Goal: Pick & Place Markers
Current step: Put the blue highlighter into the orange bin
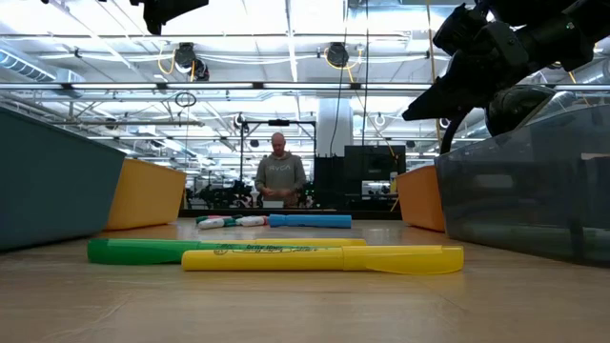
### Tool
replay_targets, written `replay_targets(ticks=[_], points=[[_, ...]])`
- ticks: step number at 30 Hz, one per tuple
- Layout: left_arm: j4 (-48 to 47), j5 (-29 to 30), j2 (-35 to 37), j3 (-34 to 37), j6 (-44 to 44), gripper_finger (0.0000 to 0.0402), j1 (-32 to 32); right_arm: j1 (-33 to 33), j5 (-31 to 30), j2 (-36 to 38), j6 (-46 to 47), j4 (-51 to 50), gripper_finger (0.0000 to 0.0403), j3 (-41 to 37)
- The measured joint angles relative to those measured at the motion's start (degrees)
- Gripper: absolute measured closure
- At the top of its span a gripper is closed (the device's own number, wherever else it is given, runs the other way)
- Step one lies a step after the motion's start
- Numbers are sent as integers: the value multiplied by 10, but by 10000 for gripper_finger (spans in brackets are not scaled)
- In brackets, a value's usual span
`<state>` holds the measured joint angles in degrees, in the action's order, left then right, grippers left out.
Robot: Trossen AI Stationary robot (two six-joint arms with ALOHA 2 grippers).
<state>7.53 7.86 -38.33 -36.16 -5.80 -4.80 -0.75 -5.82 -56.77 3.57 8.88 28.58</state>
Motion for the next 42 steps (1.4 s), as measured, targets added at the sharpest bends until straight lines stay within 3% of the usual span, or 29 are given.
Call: replay_targets(ticks=[4,9,17,24,28,35,42], points=[[0,0,0,0,0,119,0,0,-25,-22,36,73,247,0],[0,0,0,0,0,119,0,-1,-32,-103,34,141,247,2],[0,0,0,0,0,119,0,25,-46,-269,47,-40,247,150],[0,0,0,0,0,119,0,43,-41,-394,-61,-61,247,290],[0,0,0,0,0,119,0,69,8,-464,-80,-84,247,352],[0,0,0,0,0,119,0,94,30,-549,-92,-94,247,387],[0,0,0,0,0,119,0,106,30,-565,-87,-130,248,391]])
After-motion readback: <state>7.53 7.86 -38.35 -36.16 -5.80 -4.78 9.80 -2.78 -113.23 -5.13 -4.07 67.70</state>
